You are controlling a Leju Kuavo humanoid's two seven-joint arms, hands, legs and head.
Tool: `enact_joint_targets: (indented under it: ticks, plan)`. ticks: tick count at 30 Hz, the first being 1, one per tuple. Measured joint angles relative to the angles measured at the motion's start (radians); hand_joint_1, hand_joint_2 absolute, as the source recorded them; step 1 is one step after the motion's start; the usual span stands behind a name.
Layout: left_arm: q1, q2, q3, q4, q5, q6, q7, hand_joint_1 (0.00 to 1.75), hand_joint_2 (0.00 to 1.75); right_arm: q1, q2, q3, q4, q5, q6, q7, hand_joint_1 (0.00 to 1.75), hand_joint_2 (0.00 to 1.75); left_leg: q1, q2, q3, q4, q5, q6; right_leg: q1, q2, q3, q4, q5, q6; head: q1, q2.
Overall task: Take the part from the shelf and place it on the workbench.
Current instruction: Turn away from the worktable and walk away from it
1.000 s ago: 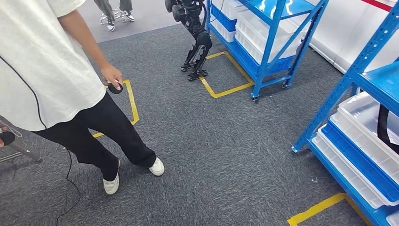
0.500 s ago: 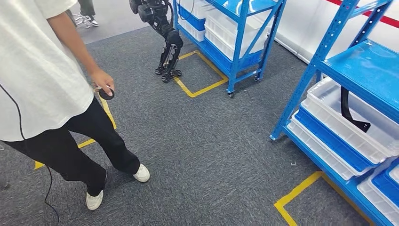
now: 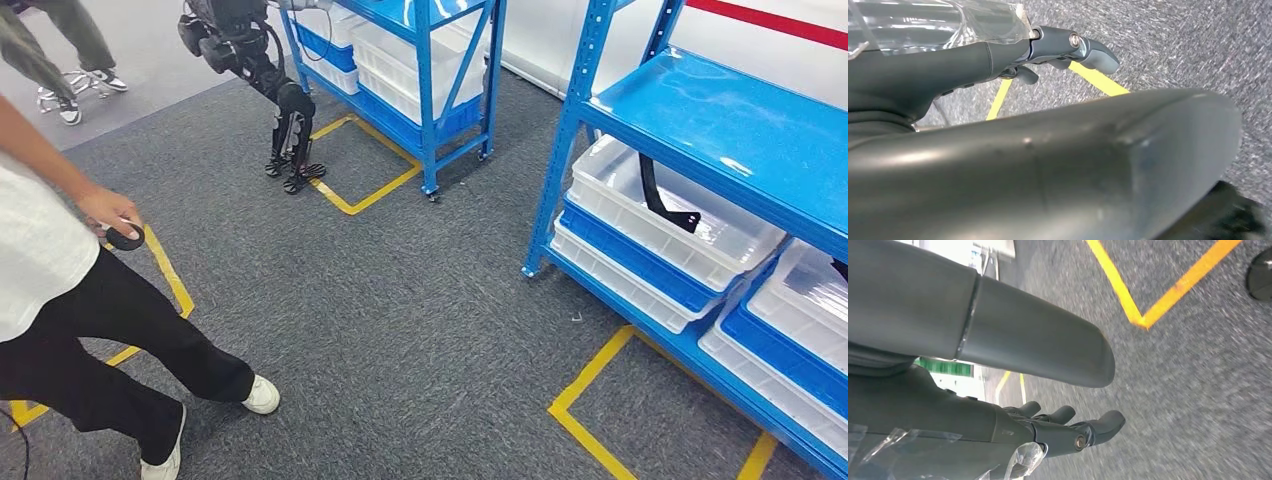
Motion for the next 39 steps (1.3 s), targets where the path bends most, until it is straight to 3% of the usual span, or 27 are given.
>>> enact_joint_targets:
  ticks: [2,4,6,8,10,12,13,14,15,16,18,19,21,23,25,27,29,30,31,33,35,37,39]
  plan:
    - [0.000,0.000,0.000,0.000,-0.002,-0.003,0.000,0.00,0.00,0.001,0.001,0.000,0.000,-0.001,0.000,-0.006,0.00,0.00,-0.008,-0.020,0.047,-0.114,0.070,0.019,0.003,0.027,0.000,0.000,0.002,-0.001,0.000,0.000]
    - [0.000,0.003,0.000,0.000,-0.003,-0.002,-0.001,0.00,0.00,0.000,0.006,0.000,0.000,-0.003,0.000,-0.008,0.00,0.00,-0.019,-0.070,0.104,-0.249,0.128,0.044,0.004,0.049,0.000,0.000,0.005,0.002,-0.001,0.000]
    - [0.000,0.005,0.000,0.000,-0.003,0.000,-0.002,0.00,0.00,0.002,0.010,0.000,0.000,-0.004,0.002,-0.008,0.00,0.00,-0.028,-0.093,0.123,-0.296,0.142,0.059,0.001,0.067,-0.003,-0.003,0.009,0.012,-0.002,0.000]
    - [-0.003,0.004,0.000,0.000,-0.004,0.001,-0.002,0.00,0.00,0.006,0.009,0.000,0.000,-0.004,0.002,-0.008,0.00,0.00,-0.027,-0.071,0.128,-0.310,0.152,0.064,0.000,0.077,-0.005,-0.008,0.013,0.026,-0.003,0.000]
    - [-0.007,0.002,0.000,0.000,-0.005,0.001,-0.002,0.00,0.00,0.005,0.008,0.000,0.001,-0.005,0.002,-0.008,0.00,0.00,-0.021,-0.049,0.136,-0.334,0.167,0.068,0.004,0.037,-0.022,0.026,-0.012,0.036,0.000,0.000]
    - [-0.004,0.001,0.000,0.000,-0.006,0.001,-0.001,0.00,0.00,0.001,0.009,0.000,0.001,-0.006,0.002,-0.011,0.00,0.00,-0.020,-0.021,0.139,-0.344,0.173,0.072,0.004,-0.016,-0.071,0.136,-0.079,0.044,0.003,0.000]
    - [-0.001,0.001,0.000,0.000,-0.006,0.000,-0.001,0.00,0.00,0.000,0.010,0.000,0.001,-0.007,0.002,-0.012,0.00,0.00,-0.021,-0.004,0.138,-0.343,0.172,0.073,0.001,-0.027,-0.100,0.201,-0.110,0.049,0.003,0.000]
    - [0.002,0.001,0.000,0.000,-0.006,0.000,-0.001,0.00,0.00,0.000,0.010,0.000,0.001,-0.008,0.002,-0.013,0.00,0.00,-0.022,0.012,0.138,-0.343,0.171,0.073,-0.002,-0.032,-0.119,0.246,-0.126,0.054,0.004,0.000]
    - [0.003,0.001,0.000,0.000,-0.006,0.000,0.000,0.00,0.00,0.000,0.011,0.000,0.001,-0.009,0.002,-0.014,0.00,0.00,-0.023,0.027,0.137,-0.342,0.170,0.072,-0.005,-0.037,-0.121,0.259,-0.123,0.059,0.003,0.000]
    - [0.003,0.001,0.000,0.000,-0.006,0.001,0.000,0.00,0.00,0.001,0.011,0.000,0.001,-0.010,0.002,-0.014,0.00,0.00,-0.022,0.040,0.138,-0.342,0.169,0.070,-0.008,-0.043,-0.102,0.229,-0.102,0.062,0.004,0.000]
    - [0.000,0.001,0.000,0.000,-0.006,0.001,0.000,0.00,0.00,0.003,0.010,0.000,0.001,-0.013,0.002,-0.014,0.00,0.00,-0.021,0.062,0.140,-0.337,0.164,0.063,-0.010,-0.074,-0.023,0.089,-0.042,0.064,0.003,0.000]
    - [-0.001,0.002,0.000,0.000,-0.006,0.001,0.000,0.00,0.00,0.003,0.010,0.000,0.001,-0.014,0.002,-0.014,0.00,0.00,-0.023,0.071,0.141,-0.332,0.160,0.056,-0.009,-0.091,0.010,0.027,-0.020,0.060,0.003,0.000]
    - [-0.004,0.002,0.000,0.000,-0.006,0.001,0.000,0.00,0.00,0.003,0.010,0.000,0.001,-0.014,0.002,-0.014,0.00,0.00,-0.026,0.087,0.142,-0.325,0.152,0.043,-0.004,-0.106,0.034,-0.024,-0.009,0.044,0.001,0.000]
    - [-0.007,0.002,0.000,0.000,-0.006,0.001,0.002,0.00,0.00,0.004,0.010,0.000,0.001,-0.015,0.001,-0.014,0.00,0.00,-0.025,0.100,0.145,-0.322,0.148,0.031,-0.002,-0.085,0.030,-0.022,-0.006,0.027,0.000,0.000]
    - [-0.011,0.002,0.000,0.000,-0.007,0.001,0.002,0.00,0.00,0.004,0.009,0.000,0.001,-0.016,0.001,-0.016,0.00,0.00,-0.019,0.070,0.135,-0.289,0.122,0.017,-0.004,-0.068,0.029,-0.024,-0.001,0.013,-0.002,0.000]
    - [-0.011,0.002,0.000,0.000,-0.008,0.001,0.002,0.00,0.00,0.001,0.010,0.000,0.001,-0.017,0.000,-0.018,0.00,0.00,-0.014,0.018,0.086,-0.172,0.054,0.005,-0.007,-0.051,0.024,-0.025,0.004,0.005,-0.006,0.000]
    - [-0.006,0.002,0.000,0.000,-0.008,0.001,0.001,0.00,0.00,0.001,0.011,0.000,0.001,-0.017,0.000,-0.019,0.00,0.00,-0.012,0.002,0.021,-0.033,-0.004,0.002,-0.006,-0.029,0.019,-0.025,0.008,0.001,-0.007,0.000]
    - [-0.003,0.002,0.000,0.000,-0.008,0.001,0.000,0.00,0.00,0.002,0.011,0.000,0.001,-0.018,0.001,-0.019,0.00,0.00,-0.012,0.001,0.006,-0.004,-0.005,0.002,-0.006,-0.016,0.017,-0.025,0.010,0.001,-0.007,0.000]
    - [-0.002,0.002,0.000,0.000,-0.008,0.001,0.000,0.00,0.00,0.002,0.011,0.000,0.001,-0.019,0.001,-0.020,0.00,0.00,-0.011,-0.001,0.011,-0.018,0.013,0.004,-0.006,-0.002,0.017,-0.025,0.011,0.002,-0.007,0.000]
    - [-0.001,0.002,0.000,0.000,-0.008,0.001,-0.001,0.00,0.00,0.003,0.011,0.000,0.001,-0.020,0.001,-0.020,0.00,0.00,-0.010,-0.022,0.073,-0.155,0.091,0.012,-0.006,0.026,0.018,-0.025,0.014,0.006,-0.007,0.000]
    - [-0.003,0.003,0.000,0.000,-0.008,0.001,-0.001,0.00,0.00,0.002,0.012,0.000,0.001,-0.022,0.000,-0.020,0.00,0.00,-0.010,-0.060,0.129,-0.284,0.141,0.020,-0.004,0.048,0.015,-0.023,0.017,0.013,-0.007,0.000]
    - [-0.004,0.004,0.000,0.000,-0.008,0.000,-0.001,0.00,0.00,0.003,0.012,0.000,0.001,-0.023,-0.001,-0.019,0.00,0.00,-0.014,-0.069,0.138,-0.313,0.146,0.027,-0.004,0.067,0.007,-0.024,0.022,0.025,-0.007,0.000]
    - [-0.006,0.004,0.000,0.000,-0.009,0.000,-0.001,0.00,0.00,0.008,0.010,0.000,0.001,-0.023,-0.002,-0.018,0.00,0.00,-0.014,-0.049,0.136,-0.316,0.152,0.039,-0.007,0.073,0.000,-0.020,0.022,0.036,-0.006,0.000]
